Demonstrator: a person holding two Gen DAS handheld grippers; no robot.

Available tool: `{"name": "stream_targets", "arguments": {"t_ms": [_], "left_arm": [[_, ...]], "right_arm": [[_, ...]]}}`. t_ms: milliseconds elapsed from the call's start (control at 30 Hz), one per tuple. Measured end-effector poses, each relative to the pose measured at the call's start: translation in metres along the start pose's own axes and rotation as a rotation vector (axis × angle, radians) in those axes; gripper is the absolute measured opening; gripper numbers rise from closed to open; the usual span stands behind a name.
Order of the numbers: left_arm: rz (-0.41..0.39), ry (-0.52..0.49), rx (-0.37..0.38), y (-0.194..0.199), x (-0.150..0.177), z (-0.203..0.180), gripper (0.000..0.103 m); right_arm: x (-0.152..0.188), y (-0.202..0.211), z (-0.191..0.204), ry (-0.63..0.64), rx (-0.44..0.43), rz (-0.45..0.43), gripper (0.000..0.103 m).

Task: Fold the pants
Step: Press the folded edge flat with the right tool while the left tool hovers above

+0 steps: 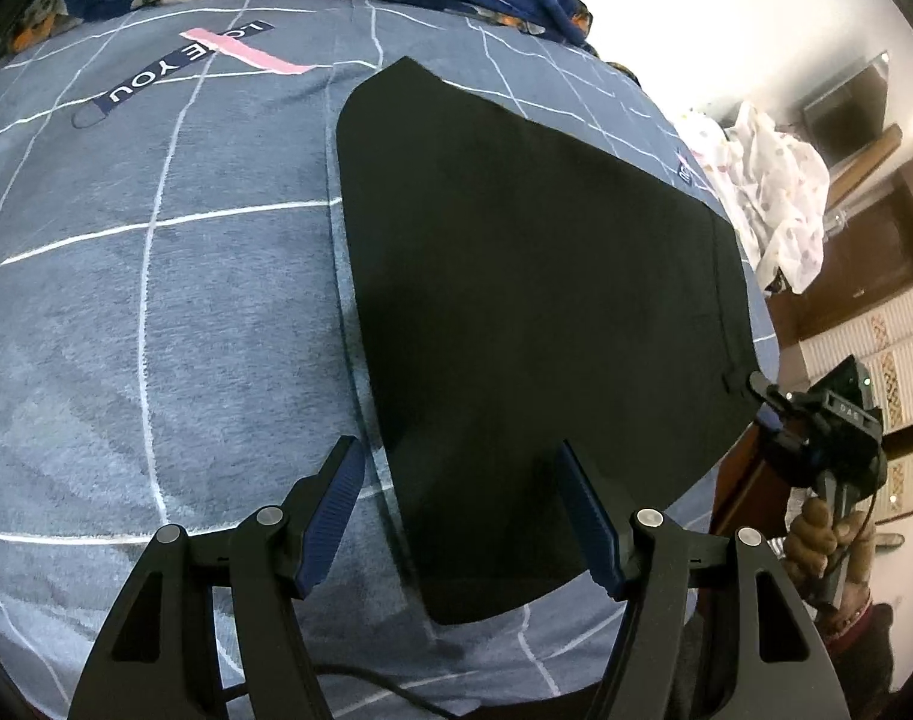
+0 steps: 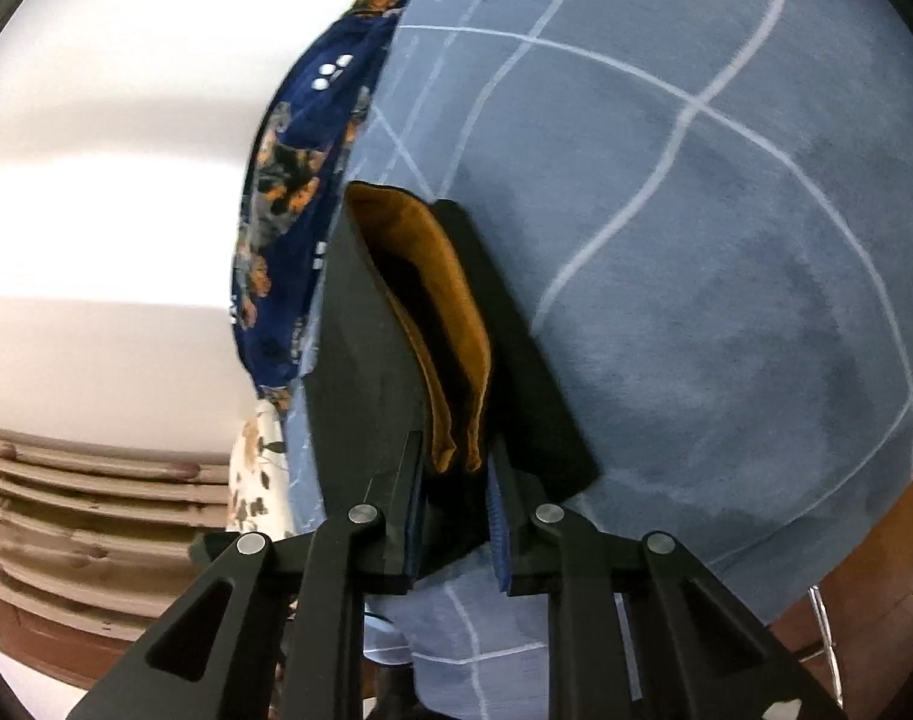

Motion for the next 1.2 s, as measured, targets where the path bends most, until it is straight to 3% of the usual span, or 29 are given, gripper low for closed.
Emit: {"name": "stream_targets", "arguments": {"t_ms": [433, 733, 967, 1033, 1200], "left_arm": [[-0.008, 0.010, 0.057, -0.005, -0.003, 0.006, 0.067], [-0.004, 0.000, 0.065, -0.008, -0.007, 0.005, 0.067], [0.003, -0.005, 0.067, -0.008, -0.007, 0.003, 0.067], [0.004, 0.006, 0.079, -0.008, -0.007, 0.003, 0.067], [0.007, 0.019, 0.141, -0.007, -0.010, 0.006, 0.067]], "right_arm": [[-0.001, 0.000, -0.002, 0.012, -0.002, 0.000, 0.020], [-0.012, 0.009, 0.008, 0.100, 0.028, -0.030, 0.036], [-0.021, 0.006, 0.002, 0.089, 0.023, -0.005, 0.062], [-0.025, 0.001, -0.004, 0.097, 0.051, 0.004, 0.064], [-0.024, -0.011, 0.001, 0.124, -0.017, 0.090, 0.064]]}}
Point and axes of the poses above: each gripper's, at about its wrist camera, not at the fingertips, and y roughly against the way its jaws point, z to its left, x to its underside, the point moved 10 cm from there along -y, roughly the way its jaws point, and after that the axes turned 3 degrees about -z, right-handed, at the moved point
